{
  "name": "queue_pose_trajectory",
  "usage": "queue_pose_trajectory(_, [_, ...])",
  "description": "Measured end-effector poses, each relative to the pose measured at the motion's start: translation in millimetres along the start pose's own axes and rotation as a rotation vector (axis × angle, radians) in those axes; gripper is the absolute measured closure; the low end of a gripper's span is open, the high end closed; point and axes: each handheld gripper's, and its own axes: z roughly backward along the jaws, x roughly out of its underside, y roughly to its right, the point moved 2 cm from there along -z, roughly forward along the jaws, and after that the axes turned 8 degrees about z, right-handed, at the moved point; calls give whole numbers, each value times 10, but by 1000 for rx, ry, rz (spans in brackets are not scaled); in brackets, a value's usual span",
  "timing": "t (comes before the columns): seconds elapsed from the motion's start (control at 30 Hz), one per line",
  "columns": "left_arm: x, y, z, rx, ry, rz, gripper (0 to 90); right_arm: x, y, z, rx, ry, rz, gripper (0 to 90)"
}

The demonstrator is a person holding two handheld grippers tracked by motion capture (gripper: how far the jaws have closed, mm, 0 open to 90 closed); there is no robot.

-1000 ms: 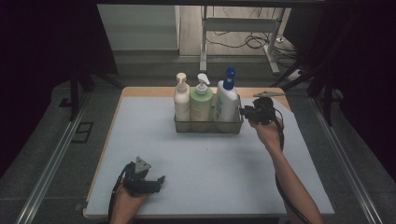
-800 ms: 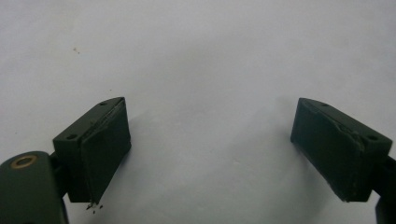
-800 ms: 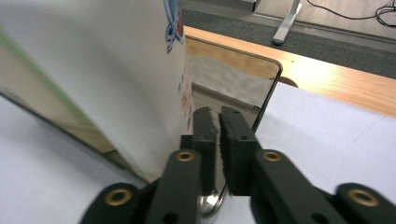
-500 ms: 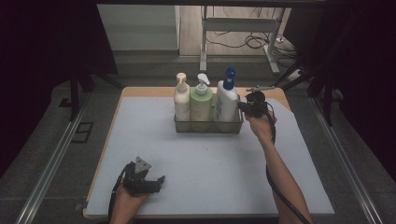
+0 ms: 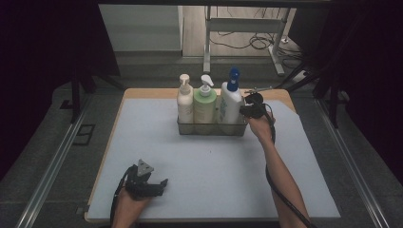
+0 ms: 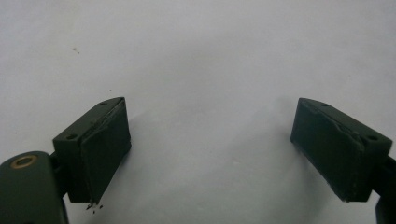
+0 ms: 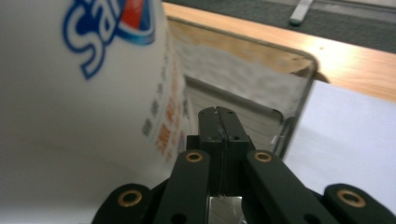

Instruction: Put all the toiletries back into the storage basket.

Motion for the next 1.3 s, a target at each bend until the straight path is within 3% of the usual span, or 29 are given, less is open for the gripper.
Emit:
queue_pose_trajectory(0.33, [-1,-1,0,1,-1,0,116,39,-35,-55,-8,-22,-12,898])
queue_pose_trajectory(0.8, [-1,-1,-1,1,-1,0,116,89,-182,-159,-31,-48,21,898])
queue_pose_trajectory(1.3, [-2,-1,-1,1,-1,0,116,131,-239,-81,-49,-39,-2,899])
